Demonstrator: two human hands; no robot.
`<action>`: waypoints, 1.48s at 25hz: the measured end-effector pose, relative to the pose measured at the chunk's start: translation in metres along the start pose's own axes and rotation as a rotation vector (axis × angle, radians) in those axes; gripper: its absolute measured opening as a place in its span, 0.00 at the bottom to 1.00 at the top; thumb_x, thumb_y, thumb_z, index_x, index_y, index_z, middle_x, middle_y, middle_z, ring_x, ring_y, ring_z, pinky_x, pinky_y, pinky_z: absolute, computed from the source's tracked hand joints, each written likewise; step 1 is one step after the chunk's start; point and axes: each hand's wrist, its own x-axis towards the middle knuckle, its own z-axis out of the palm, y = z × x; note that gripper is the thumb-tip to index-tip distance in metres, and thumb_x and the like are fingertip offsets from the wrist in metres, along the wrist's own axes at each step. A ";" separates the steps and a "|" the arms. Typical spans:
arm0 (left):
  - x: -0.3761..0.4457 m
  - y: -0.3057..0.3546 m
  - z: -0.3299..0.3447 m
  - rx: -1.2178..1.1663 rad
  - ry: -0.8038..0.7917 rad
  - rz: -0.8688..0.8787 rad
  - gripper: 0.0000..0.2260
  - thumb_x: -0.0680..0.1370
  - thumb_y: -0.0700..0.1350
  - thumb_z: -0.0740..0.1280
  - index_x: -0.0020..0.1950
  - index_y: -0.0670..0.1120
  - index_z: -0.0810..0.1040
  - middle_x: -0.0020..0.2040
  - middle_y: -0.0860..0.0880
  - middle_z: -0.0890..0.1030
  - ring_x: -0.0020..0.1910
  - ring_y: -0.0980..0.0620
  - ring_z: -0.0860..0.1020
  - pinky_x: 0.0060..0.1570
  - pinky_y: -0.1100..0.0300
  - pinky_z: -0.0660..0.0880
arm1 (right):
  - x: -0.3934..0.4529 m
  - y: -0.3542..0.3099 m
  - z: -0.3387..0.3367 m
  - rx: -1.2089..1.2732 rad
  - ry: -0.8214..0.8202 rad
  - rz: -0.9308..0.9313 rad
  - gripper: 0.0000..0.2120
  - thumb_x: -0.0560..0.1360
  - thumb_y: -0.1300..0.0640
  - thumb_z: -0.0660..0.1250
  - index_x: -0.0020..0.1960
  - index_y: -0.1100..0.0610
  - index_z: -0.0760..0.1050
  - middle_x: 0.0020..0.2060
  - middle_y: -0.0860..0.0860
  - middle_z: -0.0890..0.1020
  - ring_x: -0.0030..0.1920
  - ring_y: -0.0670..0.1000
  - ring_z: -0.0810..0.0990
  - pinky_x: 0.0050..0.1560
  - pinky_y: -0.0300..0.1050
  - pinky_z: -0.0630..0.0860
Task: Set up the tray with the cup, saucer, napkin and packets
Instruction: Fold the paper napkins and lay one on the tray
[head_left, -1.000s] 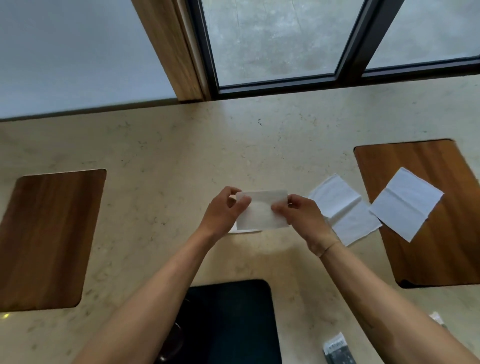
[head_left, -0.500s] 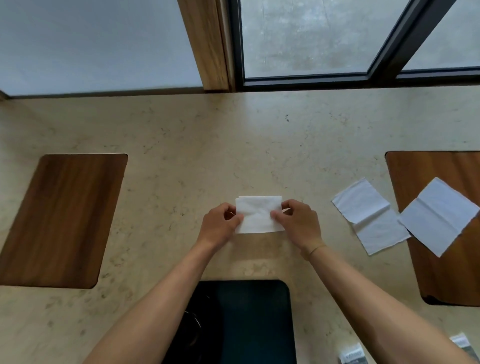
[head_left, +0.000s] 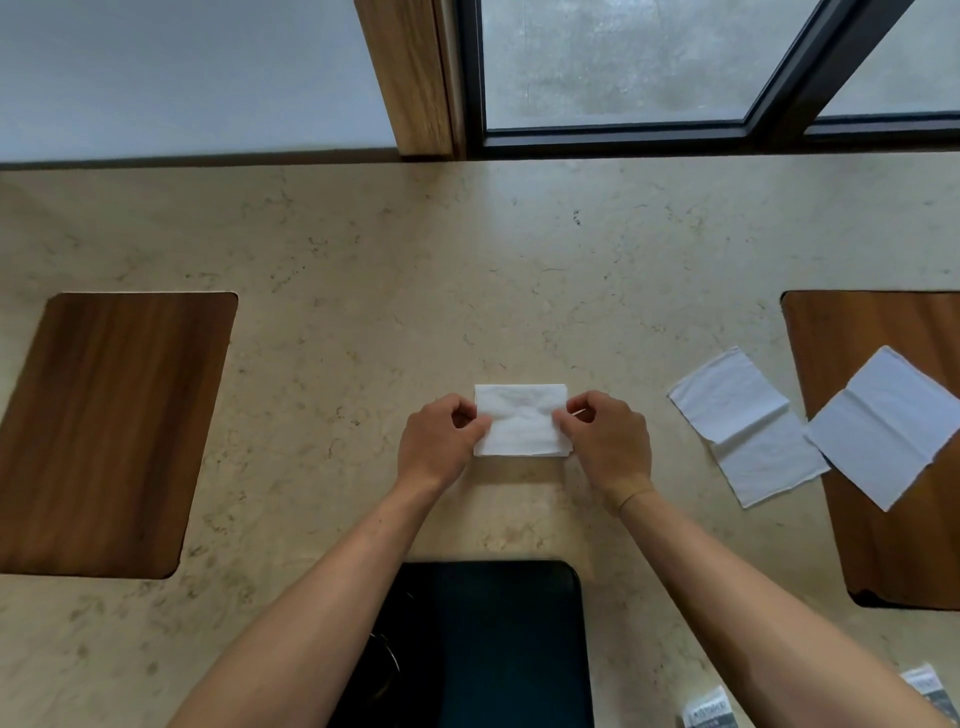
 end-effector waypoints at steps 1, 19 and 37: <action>0.000 0.000 0.001 0.017 0.002 0.004 0.04 0.74 0.50 0.71 0.44 0.51 0.81 0.40 0.57 0.82 0.40 0.57 0.80 0.42 0.58 0.77 | 0.000 0.001 0.001 -0.007 0.002 -0.003 0.06 0.74 0.49 0.68 0.46 0.51 0.81 0.40 0.46 0.83 0.41 0.48 0.80 0.42 0.44 0.77; 0.000 0.002 0.001 0.138 0.036 0.035 0.04 0.73 0.50 0.72 0.42 0.52 0.79 0.37 0.57 0.80 0.37 0.57 0.78 0.38 0.58 0.77 | 0.002 0.007 0.006 -0.073 0.039 -0.043 0.10 0.74 0.48 0.69 0.52 0.49 0.74 0.38 0.44 0.79 0.38 0.51 0.78 0.38 0.46 0.76; -0.017 0.038 0.032 0.063 0.040 0.284 0.06 0.72 0.50 0.72 0.47 0.54 0.78 0.41 0.57 0.80 0.39 0.59 0.78 0.41 0.53 0.79 | -0.009 0.040 -0.059 -0.090 0.169 -0.139 0.11 0.74 0.46 0.69 0.55 0.48 0.76 0.42 0.43 0.81 0.39 0.45 0.78 0.38 0.42 0.74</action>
